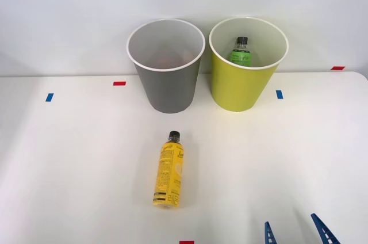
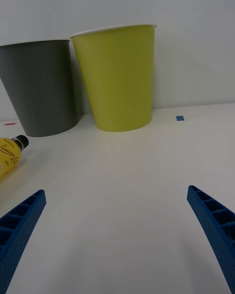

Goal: Put cans in the gray bin, plastic bottles in the light green bin

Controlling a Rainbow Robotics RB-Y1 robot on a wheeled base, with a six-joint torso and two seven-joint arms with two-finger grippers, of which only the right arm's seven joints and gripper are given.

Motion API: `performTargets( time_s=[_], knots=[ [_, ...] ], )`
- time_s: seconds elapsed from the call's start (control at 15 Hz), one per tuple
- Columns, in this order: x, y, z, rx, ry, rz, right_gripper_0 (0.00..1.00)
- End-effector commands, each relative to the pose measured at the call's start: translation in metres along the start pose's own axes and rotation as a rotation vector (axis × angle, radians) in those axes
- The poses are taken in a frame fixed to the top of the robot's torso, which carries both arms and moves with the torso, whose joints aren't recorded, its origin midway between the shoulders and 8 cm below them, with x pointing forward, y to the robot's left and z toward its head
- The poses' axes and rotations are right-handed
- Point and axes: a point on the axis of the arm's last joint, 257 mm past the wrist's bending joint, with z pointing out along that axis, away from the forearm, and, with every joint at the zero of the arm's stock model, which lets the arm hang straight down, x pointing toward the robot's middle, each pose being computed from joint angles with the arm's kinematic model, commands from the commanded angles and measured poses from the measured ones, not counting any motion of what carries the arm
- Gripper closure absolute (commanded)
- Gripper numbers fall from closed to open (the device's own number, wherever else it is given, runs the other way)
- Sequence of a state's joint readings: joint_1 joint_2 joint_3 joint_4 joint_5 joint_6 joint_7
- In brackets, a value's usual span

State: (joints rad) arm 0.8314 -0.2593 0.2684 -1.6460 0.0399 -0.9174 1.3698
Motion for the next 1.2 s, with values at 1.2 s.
performTargets(
  time_s=[1.2],
  knots=[
    [0.0,0.0,0.0,0.0,0.0,0.0,0.0]
  ],
)
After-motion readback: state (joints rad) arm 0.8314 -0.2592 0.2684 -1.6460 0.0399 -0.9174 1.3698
